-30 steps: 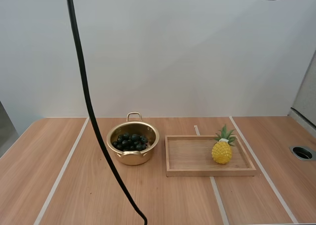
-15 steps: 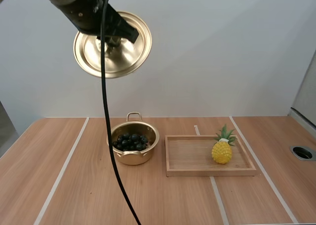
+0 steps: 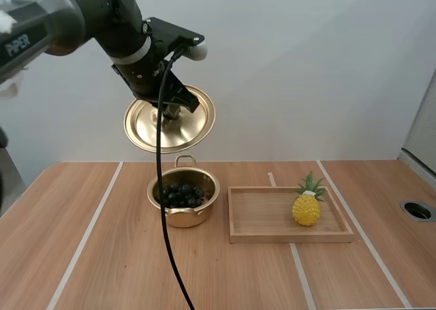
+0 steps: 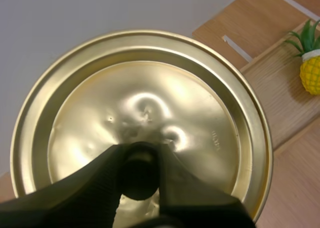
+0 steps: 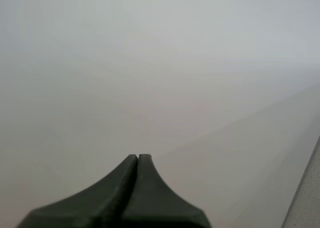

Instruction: Open the pot, put the grape inside, and close it

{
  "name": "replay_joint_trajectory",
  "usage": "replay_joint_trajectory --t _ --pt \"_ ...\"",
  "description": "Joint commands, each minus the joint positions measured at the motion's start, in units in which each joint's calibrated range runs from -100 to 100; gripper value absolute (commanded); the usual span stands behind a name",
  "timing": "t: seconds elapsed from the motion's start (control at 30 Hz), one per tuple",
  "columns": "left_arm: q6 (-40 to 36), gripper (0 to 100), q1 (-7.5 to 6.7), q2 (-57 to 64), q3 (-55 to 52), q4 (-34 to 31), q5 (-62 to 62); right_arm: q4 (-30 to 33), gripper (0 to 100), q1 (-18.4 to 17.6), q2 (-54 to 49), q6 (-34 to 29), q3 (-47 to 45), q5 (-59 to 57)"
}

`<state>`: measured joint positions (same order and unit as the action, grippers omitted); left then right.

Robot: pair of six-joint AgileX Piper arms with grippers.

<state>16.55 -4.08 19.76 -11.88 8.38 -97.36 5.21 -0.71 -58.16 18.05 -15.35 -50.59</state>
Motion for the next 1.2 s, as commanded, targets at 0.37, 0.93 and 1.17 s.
replay_joint_trajectory --t 0.37,0.93,1.17 --pt "3.74 0 -0.13 -13.51 0.00 3.64 -2.64 2.14 0 0.17 -0.66 -0.28 0.37 0.40" --pt "3.74 0 -0.19 -22.67 0.00 1.98 0.17 2.37 0 0.17 -0.66 -0.28 0.37 0.40" --pt "3.74 0 -0.19 -25.18 0.00 1.87 1.96 2.37 0 0.17 -0.66 -0.28 0.37 0.40"
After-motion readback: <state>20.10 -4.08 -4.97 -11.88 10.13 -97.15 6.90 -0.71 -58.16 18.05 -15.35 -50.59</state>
